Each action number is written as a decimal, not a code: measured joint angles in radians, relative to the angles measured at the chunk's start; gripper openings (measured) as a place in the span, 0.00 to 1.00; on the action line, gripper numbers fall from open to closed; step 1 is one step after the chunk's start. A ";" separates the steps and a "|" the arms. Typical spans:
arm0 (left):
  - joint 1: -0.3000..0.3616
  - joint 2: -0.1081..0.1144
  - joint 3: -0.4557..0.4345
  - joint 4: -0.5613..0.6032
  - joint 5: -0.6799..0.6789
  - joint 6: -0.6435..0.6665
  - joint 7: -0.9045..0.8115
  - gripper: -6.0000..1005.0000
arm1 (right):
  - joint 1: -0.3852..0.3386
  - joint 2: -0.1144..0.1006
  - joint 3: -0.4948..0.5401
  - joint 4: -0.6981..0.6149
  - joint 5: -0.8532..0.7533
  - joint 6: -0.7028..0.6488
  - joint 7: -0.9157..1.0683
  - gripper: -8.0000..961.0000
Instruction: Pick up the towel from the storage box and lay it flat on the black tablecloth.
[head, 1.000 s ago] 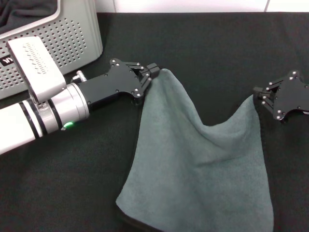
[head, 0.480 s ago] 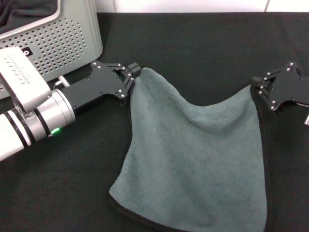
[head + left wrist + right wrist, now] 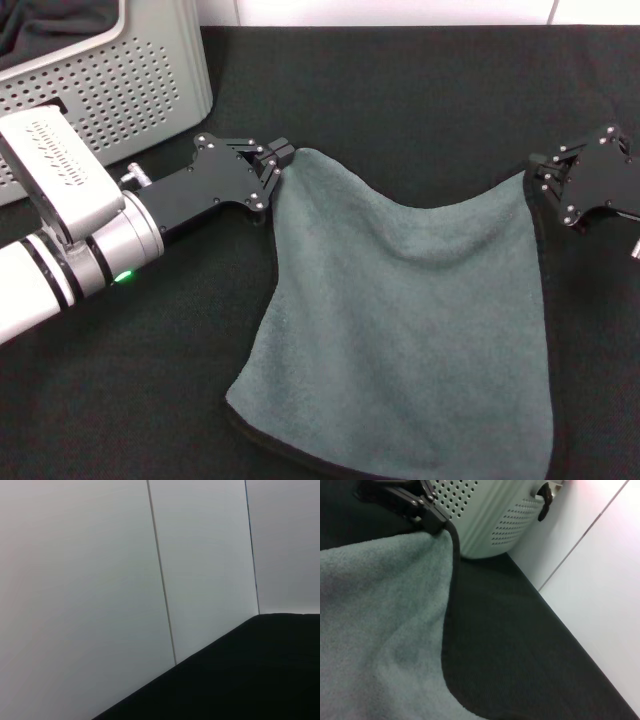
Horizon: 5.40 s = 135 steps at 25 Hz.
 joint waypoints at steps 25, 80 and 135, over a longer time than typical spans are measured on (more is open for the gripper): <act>-0.040 -0.002 0.011 -0.040 -0.038 0.028 0.113 0.02 | -0.140 -0.005 -0.182 -0.151 -0.008 0.247 -0.009 0.09; -0.159 -0.006 0.010 -0.216 -0.263 -0.112 0.488 0.18 | -0.101 -0.007 -0.291 0.009 -0.023 0.595 -0.010 0.17; 0.072 0.130 -0.034 0.384 0.105 0.744 -0.655 0.86 | 0.055 -0.012 0.379 -0.021 0.438 -1.037 0.281 0.92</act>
